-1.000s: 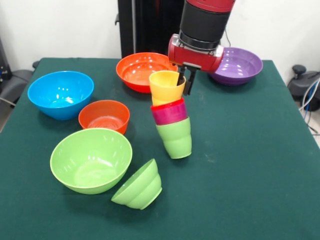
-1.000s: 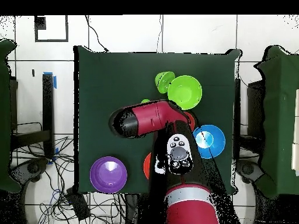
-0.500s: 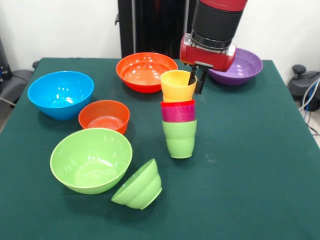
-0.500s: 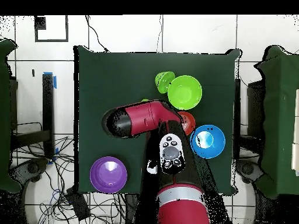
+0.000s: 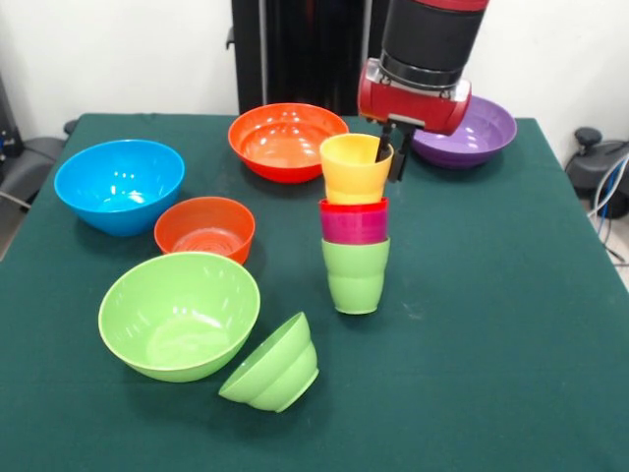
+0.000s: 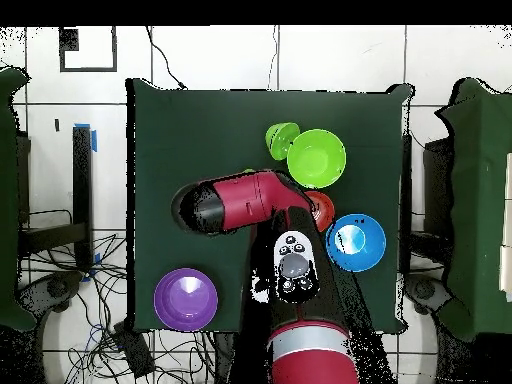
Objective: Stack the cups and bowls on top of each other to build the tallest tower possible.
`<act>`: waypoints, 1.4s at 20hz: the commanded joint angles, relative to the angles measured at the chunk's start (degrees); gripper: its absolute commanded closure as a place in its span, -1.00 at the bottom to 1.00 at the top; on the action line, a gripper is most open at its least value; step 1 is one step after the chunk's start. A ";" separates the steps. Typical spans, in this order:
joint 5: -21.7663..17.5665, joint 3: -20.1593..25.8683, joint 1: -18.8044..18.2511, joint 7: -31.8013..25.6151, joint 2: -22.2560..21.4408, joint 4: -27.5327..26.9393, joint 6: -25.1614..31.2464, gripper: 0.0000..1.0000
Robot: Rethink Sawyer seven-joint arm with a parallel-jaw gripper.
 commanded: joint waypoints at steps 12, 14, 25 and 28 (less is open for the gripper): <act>-2.54 2.23 -3.23 -1.70 0.02 -2.61 -2.81 1.00; -2.60 2.10 -3.27 -1.41 0.26 -2.84 -2.88 1.00; -1.65 2.23 -3.36 0.34 0.22 -2.40 -3.44 1.00; -1.19 2.17 -3.01 1.47 1.27 -3.28 -3.63 1.00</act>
